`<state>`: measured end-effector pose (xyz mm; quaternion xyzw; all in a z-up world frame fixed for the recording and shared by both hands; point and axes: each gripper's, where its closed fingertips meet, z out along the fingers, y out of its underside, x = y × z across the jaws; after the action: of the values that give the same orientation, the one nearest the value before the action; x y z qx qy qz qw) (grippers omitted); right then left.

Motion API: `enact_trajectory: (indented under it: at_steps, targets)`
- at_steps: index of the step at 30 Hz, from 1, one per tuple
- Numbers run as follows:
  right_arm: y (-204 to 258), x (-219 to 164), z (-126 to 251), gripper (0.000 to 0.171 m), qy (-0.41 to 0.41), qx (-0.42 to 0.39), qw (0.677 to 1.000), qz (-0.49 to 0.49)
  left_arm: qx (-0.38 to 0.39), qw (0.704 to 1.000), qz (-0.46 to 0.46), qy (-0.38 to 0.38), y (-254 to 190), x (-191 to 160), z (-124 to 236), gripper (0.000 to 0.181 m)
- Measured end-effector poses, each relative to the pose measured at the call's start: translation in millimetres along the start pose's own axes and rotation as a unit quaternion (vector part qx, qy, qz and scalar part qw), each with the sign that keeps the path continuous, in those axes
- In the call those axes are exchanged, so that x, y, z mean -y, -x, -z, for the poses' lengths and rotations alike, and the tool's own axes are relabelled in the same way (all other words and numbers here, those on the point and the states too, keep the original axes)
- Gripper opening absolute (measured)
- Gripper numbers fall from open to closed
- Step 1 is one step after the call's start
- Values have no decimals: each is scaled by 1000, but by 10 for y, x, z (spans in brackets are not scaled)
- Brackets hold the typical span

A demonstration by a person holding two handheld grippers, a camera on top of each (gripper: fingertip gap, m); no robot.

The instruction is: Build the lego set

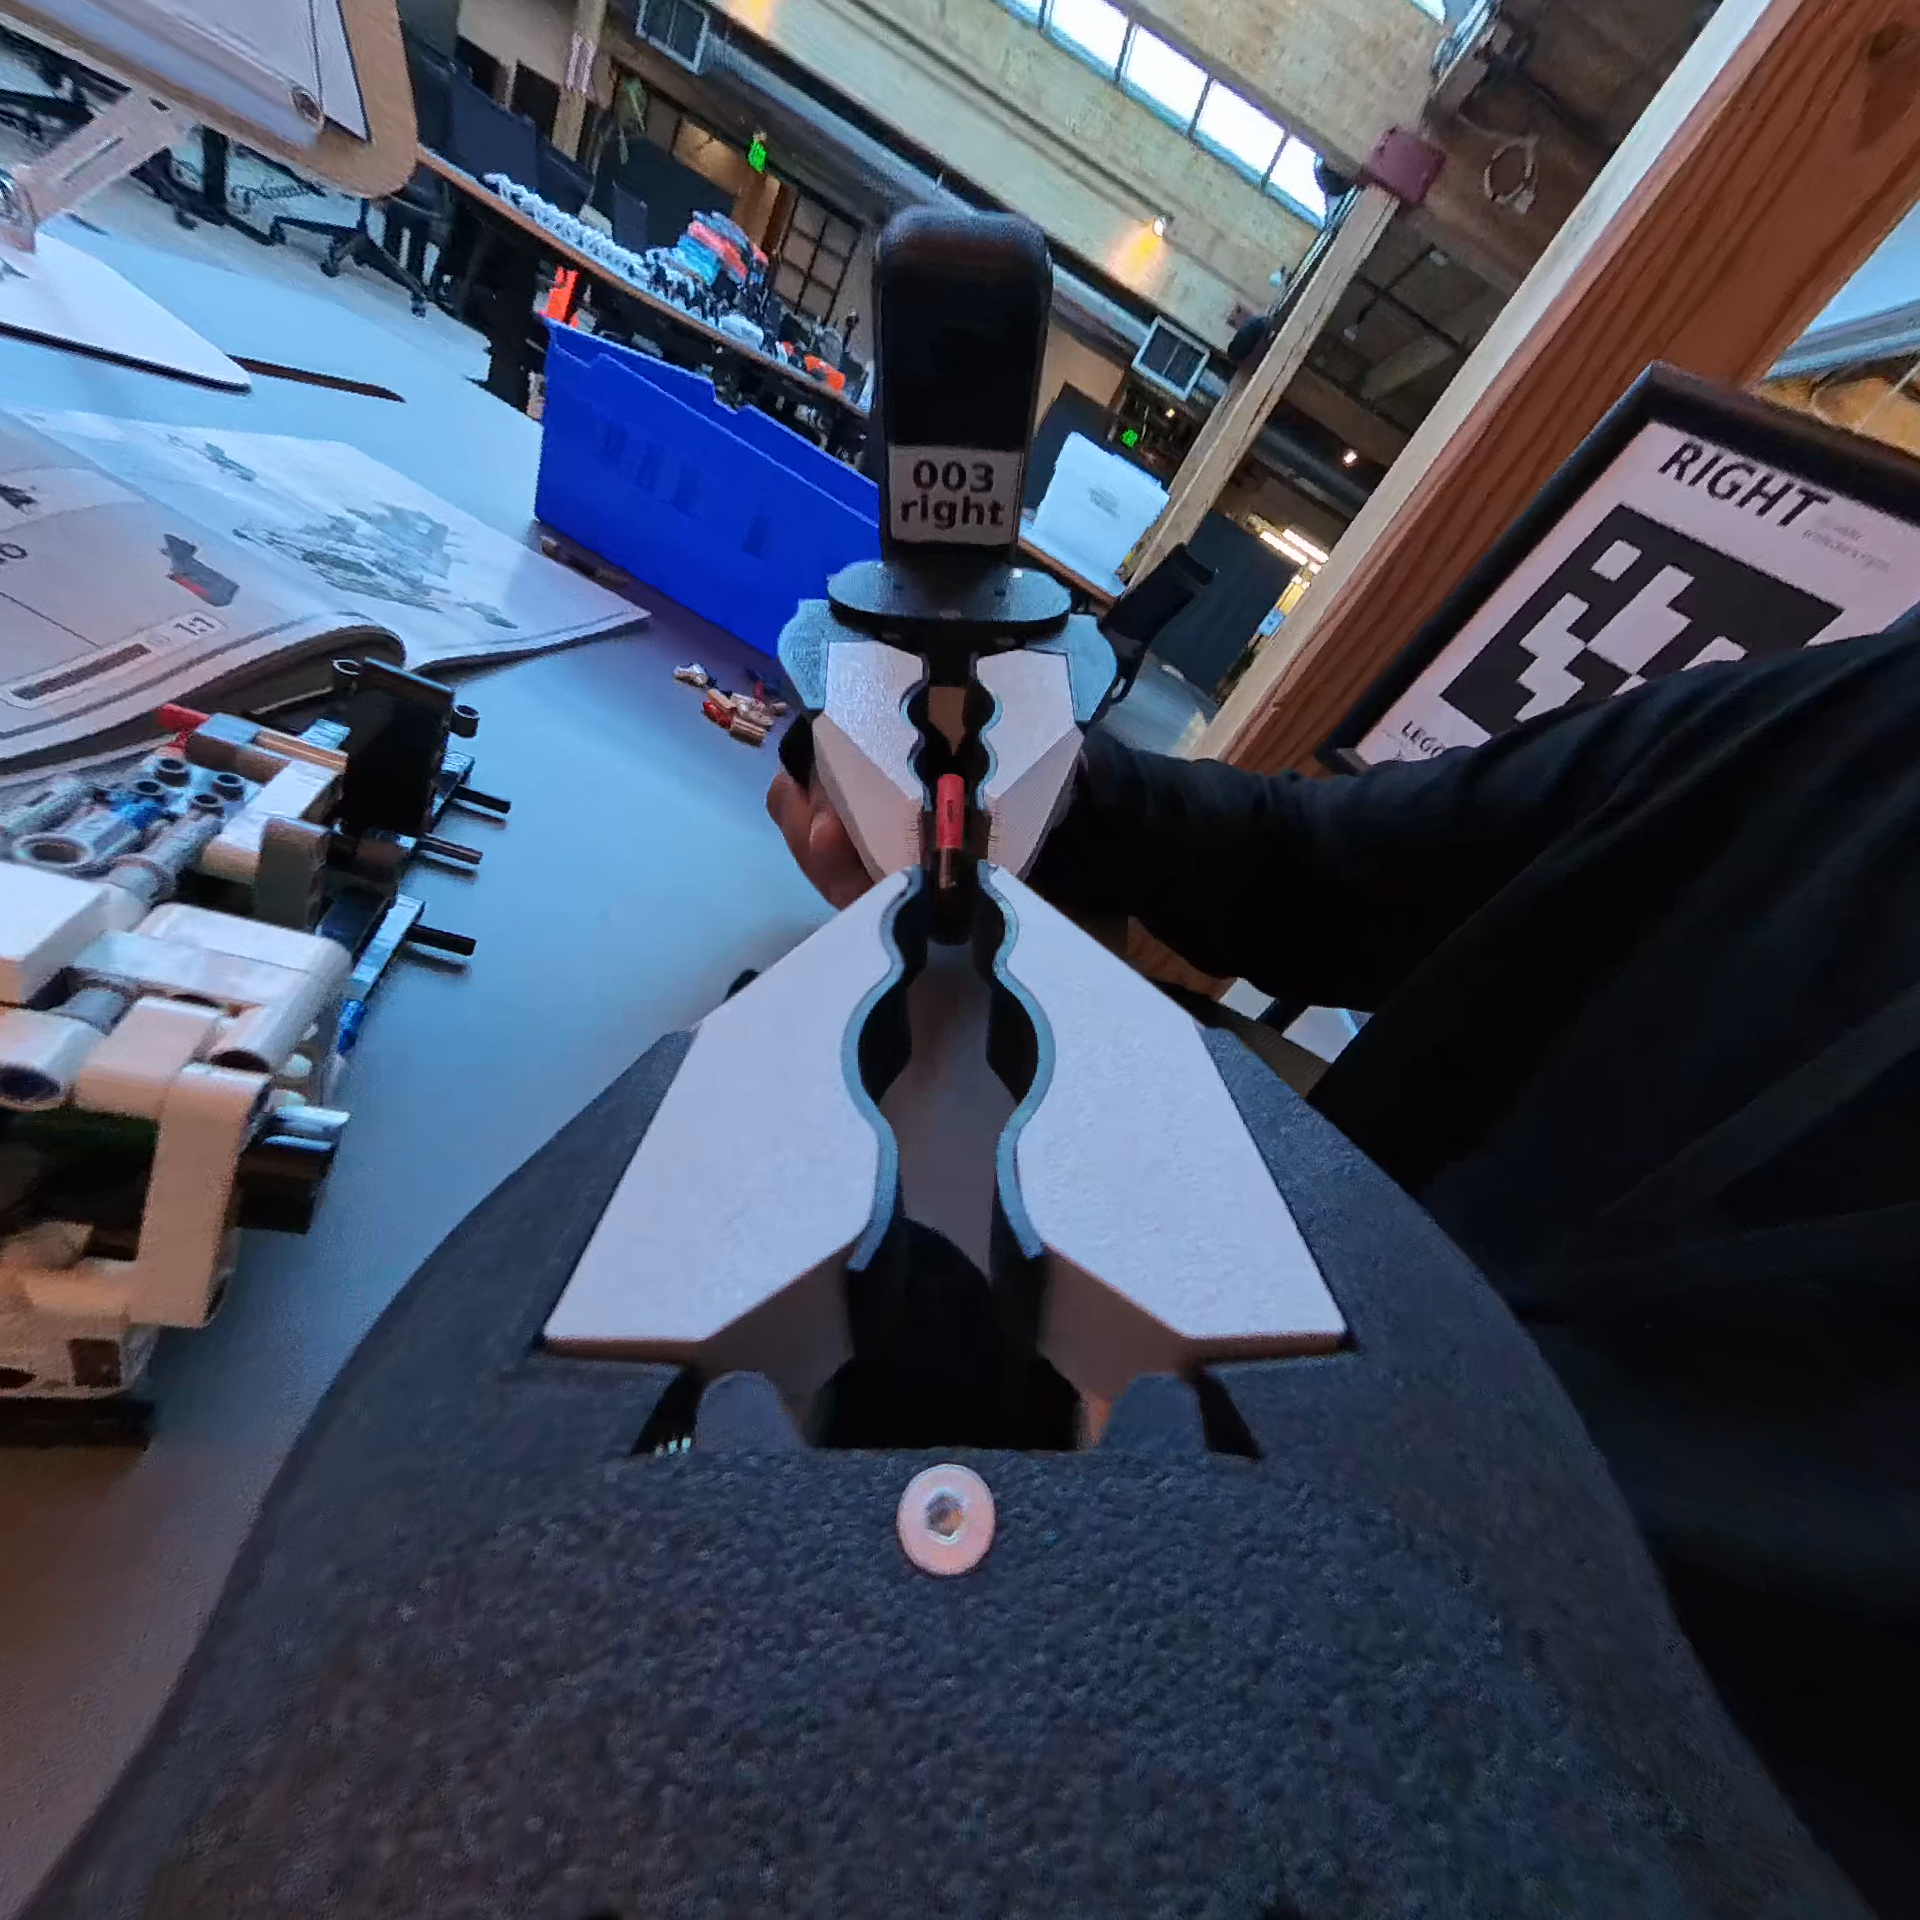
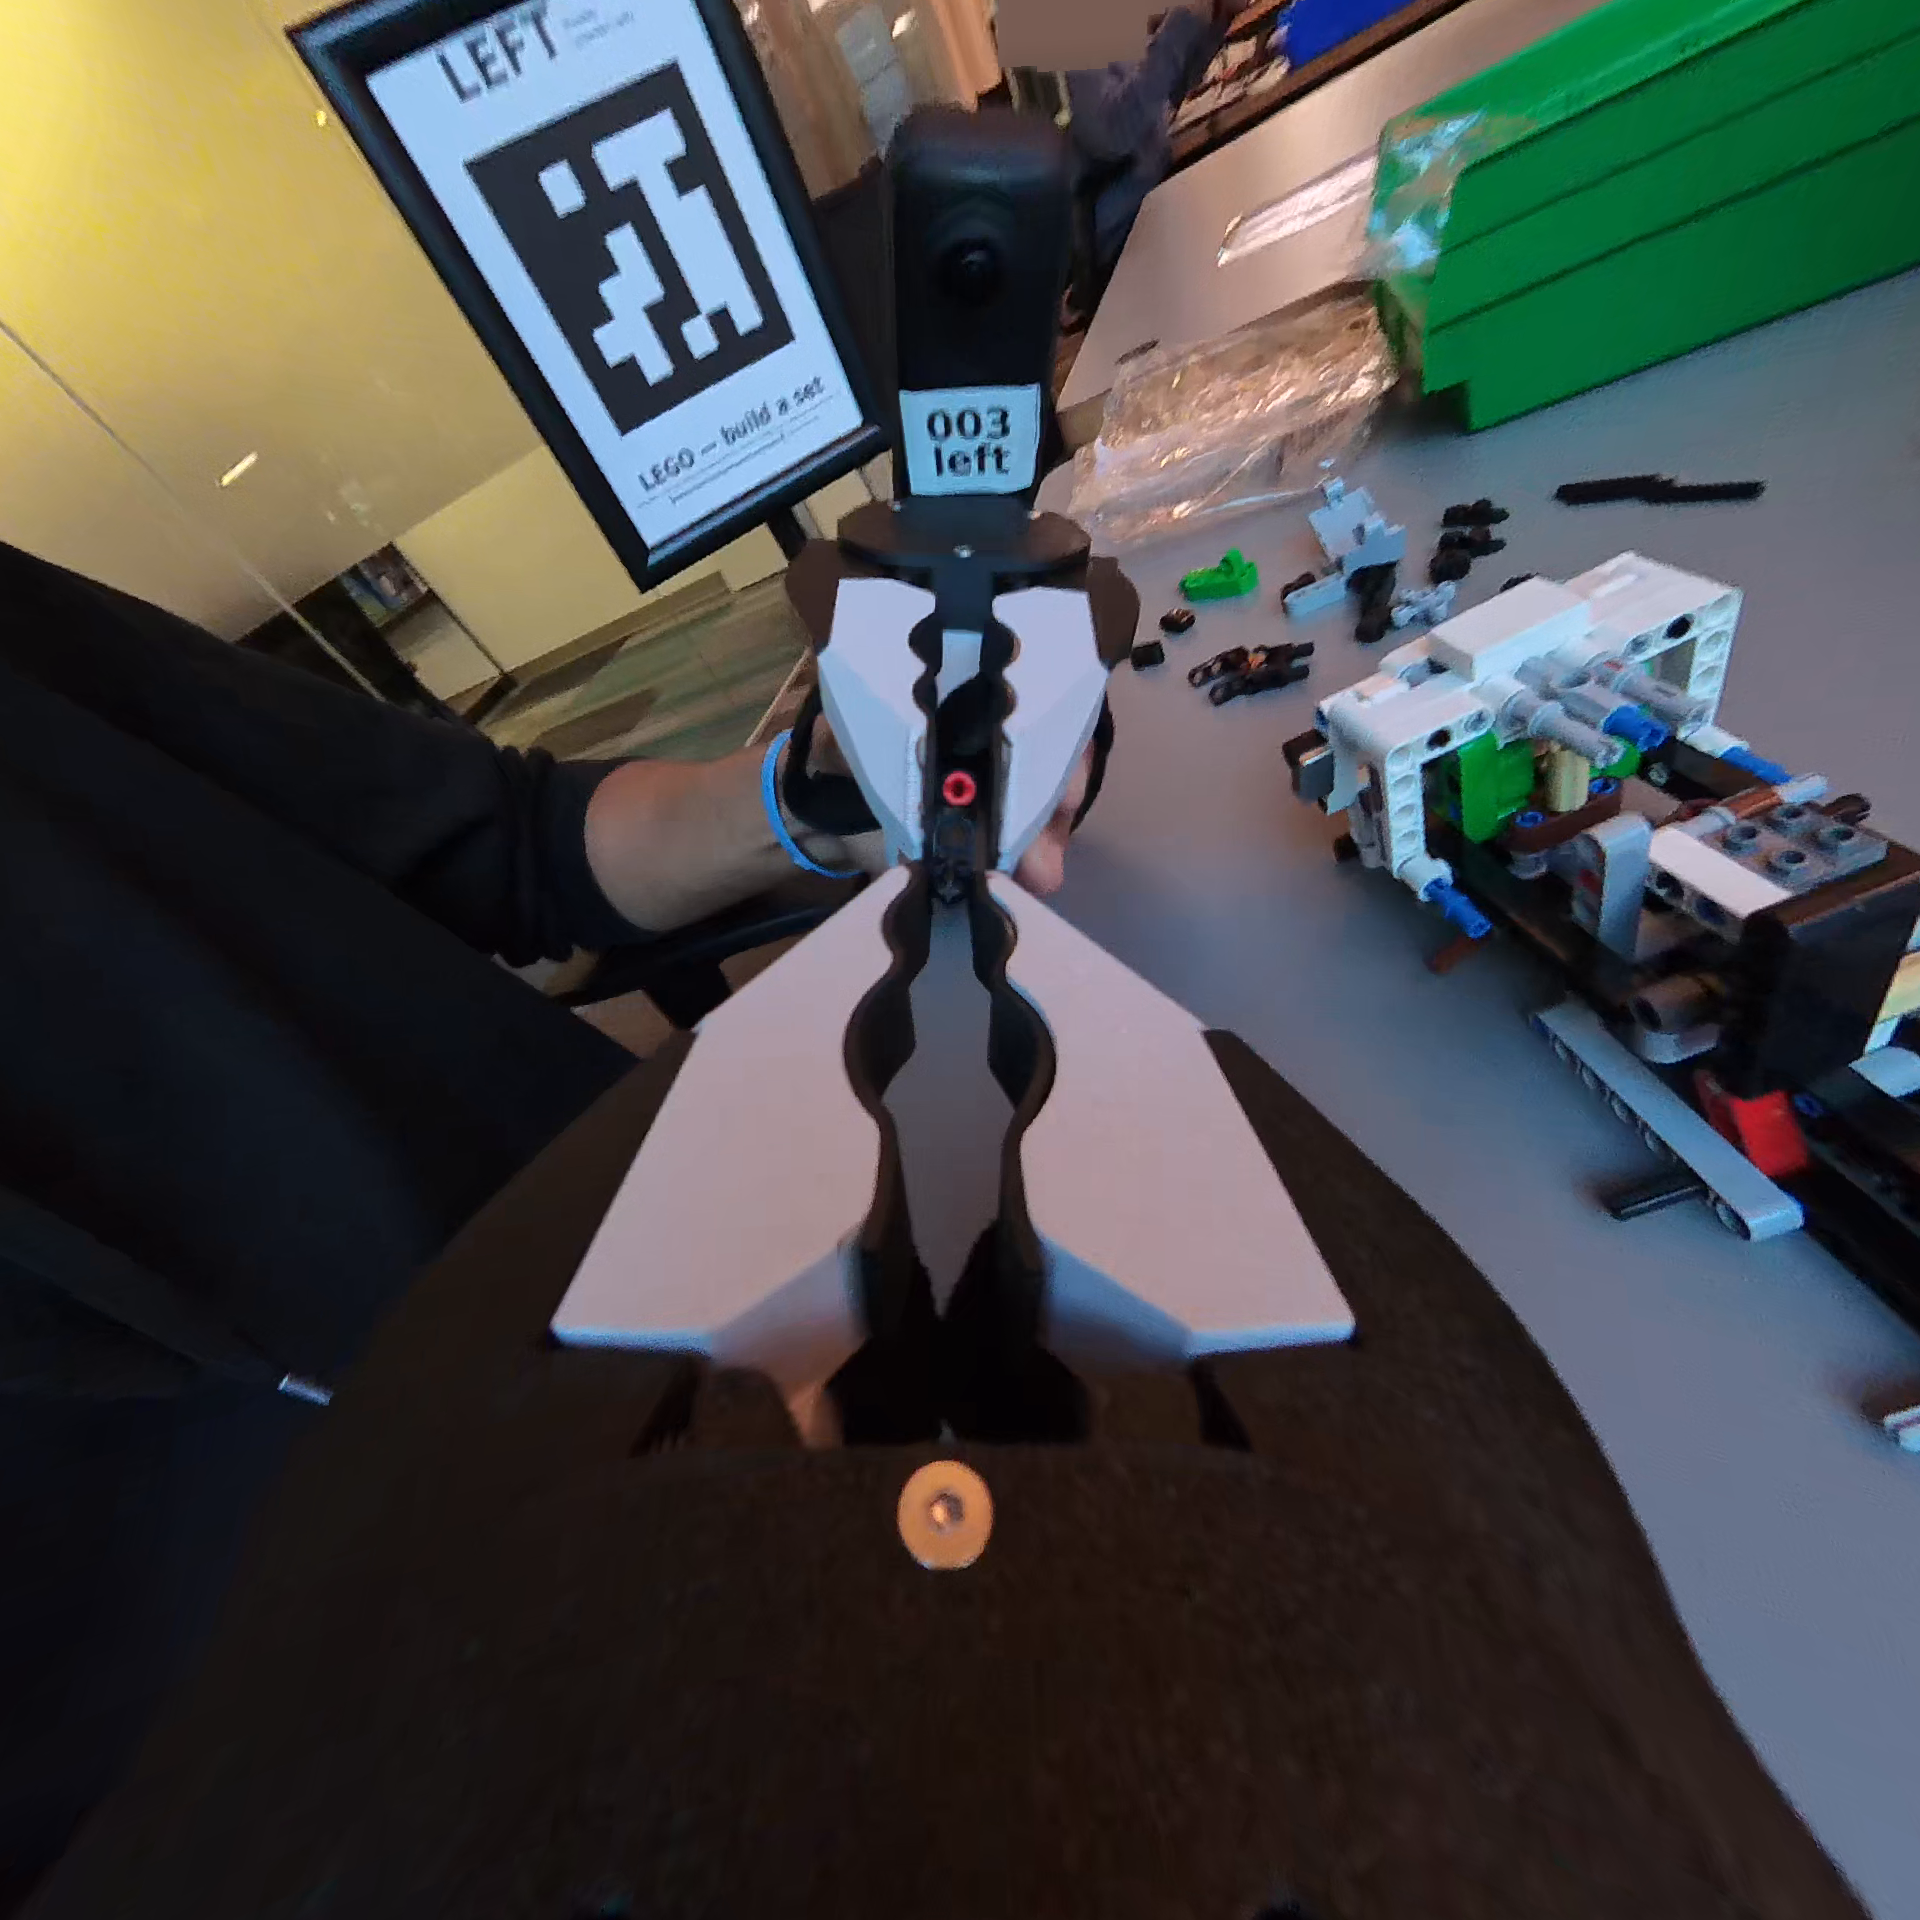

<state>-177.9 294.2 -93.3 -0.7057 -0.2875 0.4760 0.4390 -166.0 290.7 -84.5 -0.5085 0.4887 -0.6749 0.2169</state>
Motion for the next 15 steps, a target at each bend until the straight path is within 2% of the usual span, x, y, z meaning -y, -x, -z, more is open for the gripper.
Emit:
enact_trajectory:
  at_steps: [3, 6, 11, 15]
  targets:
    - [-18, 27, -26, 6, -19, 0, 1000, -11, -13, 1000, 23, -9, 8, 23, 35, 6]
    - [-10, 67, 48, 20, -24, 20, 999, -24, -15, 1000, 27, -6, 9, 15, 36, 6]
    - [27, 93, 86, 10, -22, 32, 999, -24, -7, 999, 4, 42, -23, -118, -63, 6]
    - [20, 35, 46, 3, -6, 22, 1000, -17, 2, 999, -7, 52, -23, -149, -84, 6]
